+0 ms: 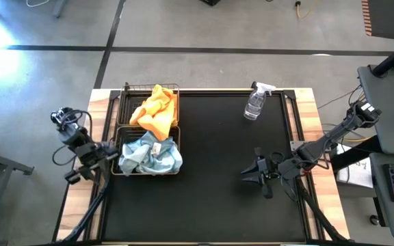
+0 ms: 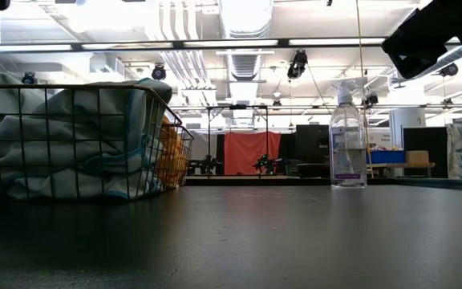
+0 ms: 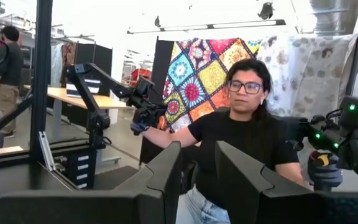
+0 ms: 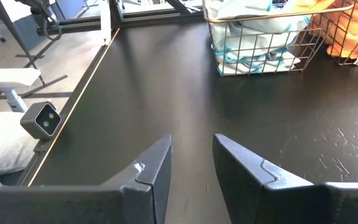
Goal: Sort microfiber towel by color & place in baskets
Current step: Return to Home Position
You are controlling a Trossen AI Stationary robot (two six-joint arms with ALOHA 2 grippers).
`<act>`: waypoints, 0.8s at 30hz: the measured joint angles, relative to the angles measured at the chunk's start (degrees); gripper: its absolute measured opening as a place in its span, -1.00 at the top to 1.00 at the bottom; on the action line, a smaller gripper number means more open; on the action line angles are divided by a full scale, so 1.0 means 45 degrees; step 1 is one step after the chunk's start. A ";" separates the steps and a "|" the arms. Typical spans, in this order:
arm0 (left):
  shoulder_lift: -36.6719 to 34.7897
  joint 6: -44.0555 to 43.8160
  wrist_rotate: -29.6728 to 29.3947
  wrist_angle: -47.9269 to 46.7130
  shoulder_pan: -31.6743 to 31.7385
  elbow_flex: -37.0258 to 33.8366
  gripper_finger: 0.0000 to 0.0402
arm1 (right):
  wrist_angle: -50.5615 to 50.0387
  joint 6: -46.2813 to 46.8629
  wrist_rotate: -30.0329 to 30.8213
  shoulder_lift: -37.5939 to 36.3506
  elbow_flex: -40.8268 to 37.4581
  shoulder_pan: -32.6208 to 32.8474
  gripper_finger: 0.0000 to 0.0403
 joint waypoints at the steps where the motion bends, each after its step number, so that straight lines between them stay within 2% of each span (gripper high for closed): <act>1: 0.0000 0.0003 0.0000 0.0250 0.0000 -0.0202 0.58 | 0.0000 0.0000 0.0000 0.0000 0.0000 -0.0003 0.45; 10: 0.0000 0.0059 0.0000 0.1837 -0.0002 -0.1615 0.58 | 0.0000 -0.0005 0.0000 0.0000 0.0000 0.0001 0.45; 24: 0.0010 0.0450 -0.0016 0.2098 -0.0002 -0.2662 0.58 | 0.0092 0.0488 0.0012 0.0000 0.0000 0.0001 0.45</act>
